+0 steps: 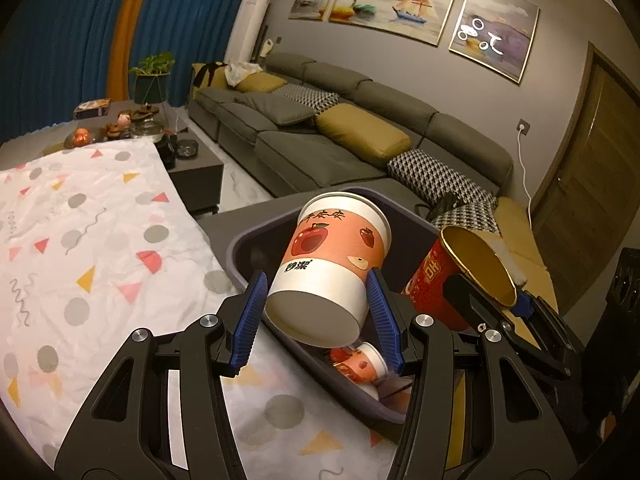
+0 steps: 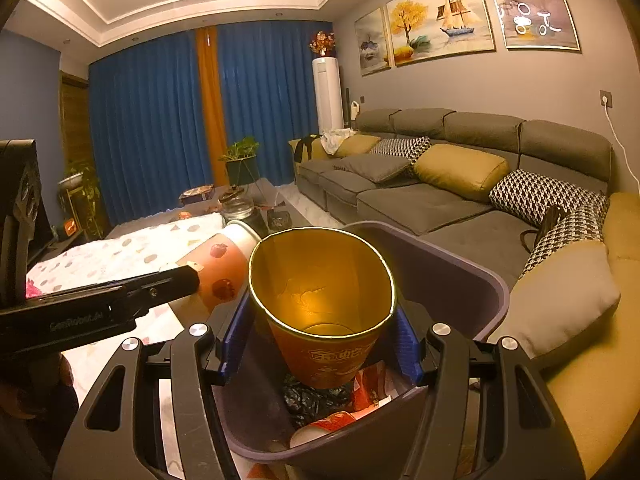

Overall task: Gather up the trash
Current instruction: 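Open both tools above the grey bin to drop the two cups, then move both open tools back toward the wrapper and pink bag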

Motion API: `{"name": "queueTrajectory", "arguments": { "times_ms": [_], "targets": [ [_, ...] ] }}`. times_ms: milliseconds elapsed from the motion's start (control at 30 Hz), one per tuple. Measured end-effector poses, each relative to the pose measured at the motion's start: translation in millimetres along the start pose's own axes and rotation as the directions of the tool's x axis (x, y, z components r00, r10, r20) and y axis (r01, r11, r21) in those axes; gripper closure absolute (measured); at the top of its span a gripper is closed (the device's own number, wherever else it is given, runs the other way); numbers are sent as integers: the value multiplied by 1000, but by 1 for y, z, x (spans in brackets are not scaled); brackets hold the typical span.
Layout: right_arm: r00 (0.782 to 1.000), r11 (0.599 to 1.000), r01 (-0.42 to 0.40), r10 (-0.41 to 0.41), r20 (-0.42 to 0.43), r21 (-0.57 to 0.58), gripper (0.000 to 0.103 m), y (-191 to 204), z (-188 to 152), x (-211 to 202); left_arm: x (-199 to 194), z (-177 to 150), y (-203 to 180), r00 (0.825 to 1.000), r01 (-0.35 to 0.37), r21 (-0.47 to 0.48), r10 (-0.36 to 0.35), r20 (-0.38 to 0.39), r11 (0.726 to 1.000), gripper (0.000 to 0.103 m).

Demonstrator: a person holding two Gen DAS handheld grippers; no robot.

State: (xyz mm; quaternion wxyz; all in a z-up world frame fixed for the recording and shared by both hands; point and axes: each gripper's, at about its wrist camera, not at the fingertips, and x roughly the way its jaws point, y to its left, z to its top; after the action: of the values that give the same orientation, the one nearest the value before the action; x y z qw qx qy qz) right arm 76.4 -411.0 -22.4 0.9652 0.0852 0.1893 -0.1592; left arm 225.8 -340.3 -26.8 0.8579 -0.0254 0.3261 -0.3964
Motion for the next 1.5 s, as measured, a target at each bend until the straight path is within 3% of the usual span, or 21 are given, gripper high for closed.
{"name": "queueTrajectory", "arguments": {
  "times_ms": [700, 933, 1067, 1233, 1433, 1500],
  "targets": [
    [999, 1000, 11, -10, -33, 19, 36, -11, -7, 10, 26, -4, 1, 999, 16, -42, -17, -42, 999, 52],
    [1000, 1000, 19, -19, -11, 19, 31, -10, -5, 2, 10, -4, 12, 1000, -27, -71, 27, -3, 997, 24],
    [1000, 1000, 27, -27, 15, 14, 29, -8, -1, -8, -13, -9, 21, 994, -94, -85, 97, 40, 992, 14],
    [998, 1000, 24, -24, 60, 11, 23, 1, 5, -27, -55, -24, 37, 969, -222, -80, 229, 92, 972, 9],
    [995, 1000, -12, 14, 96, -16, 19, 28, 11, -47, -116, -52, 71, 912, -373, -132, 389, 133, 919, 7],
    [995, 999, -33, 35, 96, -25, 18, 39, 12, -51, -138, -58, 86, 882, -432, -151, 451, 139, 889, 7]
  ]
}}
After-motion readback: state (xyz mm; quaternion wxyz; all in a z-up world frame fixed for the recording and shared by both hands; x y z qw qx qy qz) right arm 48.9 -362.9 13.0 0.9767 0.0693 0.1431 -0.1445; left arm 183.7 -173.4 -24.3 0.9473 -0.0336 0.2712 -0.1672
